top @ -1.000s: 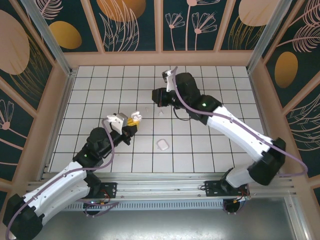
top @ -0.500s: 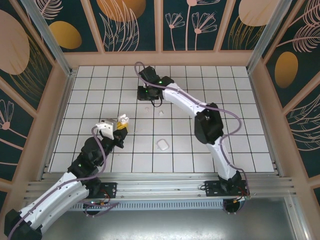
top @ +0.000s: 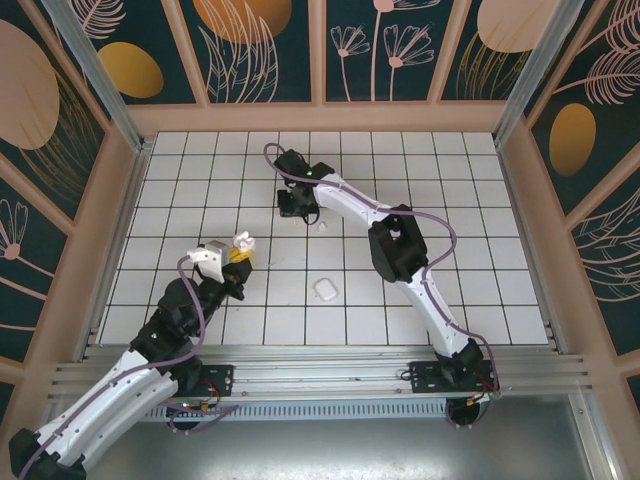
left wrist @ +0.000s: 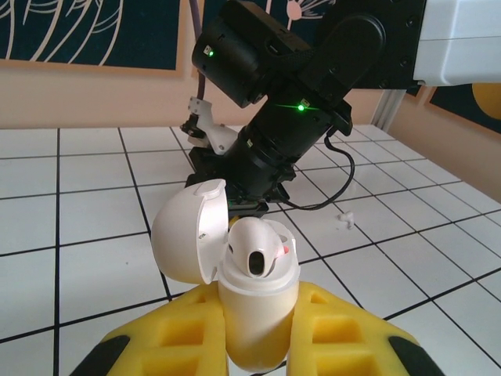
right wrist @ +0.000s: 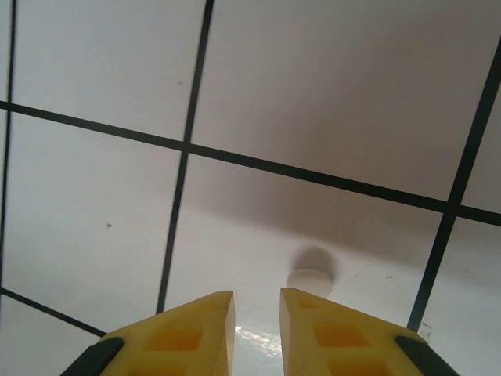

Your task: Insert the wireless bluetooth earbuds into the charging case

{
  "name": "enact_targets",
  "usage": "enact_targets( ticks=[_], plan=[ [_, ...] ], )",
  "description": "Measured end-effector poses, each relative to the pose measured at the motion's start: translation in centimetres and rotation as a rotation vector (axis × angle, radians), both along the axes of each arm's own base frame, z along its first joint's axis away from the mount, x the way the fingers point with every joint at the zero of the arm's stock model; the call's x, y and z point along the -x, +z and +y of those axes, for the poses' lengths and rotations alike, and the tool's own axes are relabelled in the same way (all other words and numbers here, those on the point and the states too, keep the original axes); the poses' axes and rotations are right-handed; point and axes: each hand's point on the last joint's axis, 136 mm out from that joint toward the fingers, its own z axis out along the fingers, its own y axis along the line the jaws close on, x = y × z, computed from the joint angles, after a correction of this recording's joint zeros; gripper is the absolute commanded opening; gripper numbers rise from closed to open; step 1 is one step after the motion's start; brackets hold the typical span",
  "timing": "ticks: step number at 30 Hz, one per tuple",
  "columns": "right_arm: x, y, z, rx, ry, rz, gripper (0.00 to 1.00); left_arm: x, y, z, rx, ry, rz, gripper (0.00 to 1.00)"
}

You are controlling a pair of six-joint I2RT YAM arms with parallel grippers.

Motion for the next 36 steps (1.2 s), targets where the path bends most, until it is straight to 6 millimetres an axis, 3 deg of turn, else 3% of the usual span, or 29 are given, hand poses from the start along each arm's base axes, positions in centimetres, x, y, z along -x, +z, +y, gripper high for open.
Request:
enact_targets(
  ticks=[5,14,18,20,26,31,36],
  plan=[
    [0.5,-1.9,-0.8,0.020,-0.006,0.031,0.18,-0.3,-1.2,-0.4,-0.027,-0.007,0.037,0.00],
    [1.2,-1.7,-0.7,-0.040,-0.033,0.041,0.16,-0.2,-1.2,-0.6,-0.027,-0.019,0.040,0.00],
    [2.4,-1.7,-0.7,-0.063,-0.047,0.068,0.17,-0.2,-1.3,-0.6,-0.028,-0.019,0.041,0.00],
    [3.1,-1.7,-0.5,-0.072,-0.053,0.082,0.23,-0.3,-1.3,-0.6,-0.029,-0.019,0.043,0.00],
    [6.6,-2.2,0.6,-0.102,-0.055,0.152,0.29,-0.4,-1.7,-0.7,-0.038,-0.019,0.055,0.00],
    [8.7,-0.4,1.6,-0.172,-0.051,0.182,0.29,-0.4,-1.7,-0.7,-0.036,-0.019,0.053,0.00],
    [8.6,3.2,1.6,-0.237,-0.057,0.146,0.29,-0.3,-1.3,-0.6,-0.027,-0.018,0.041,0.00]
  ],
)
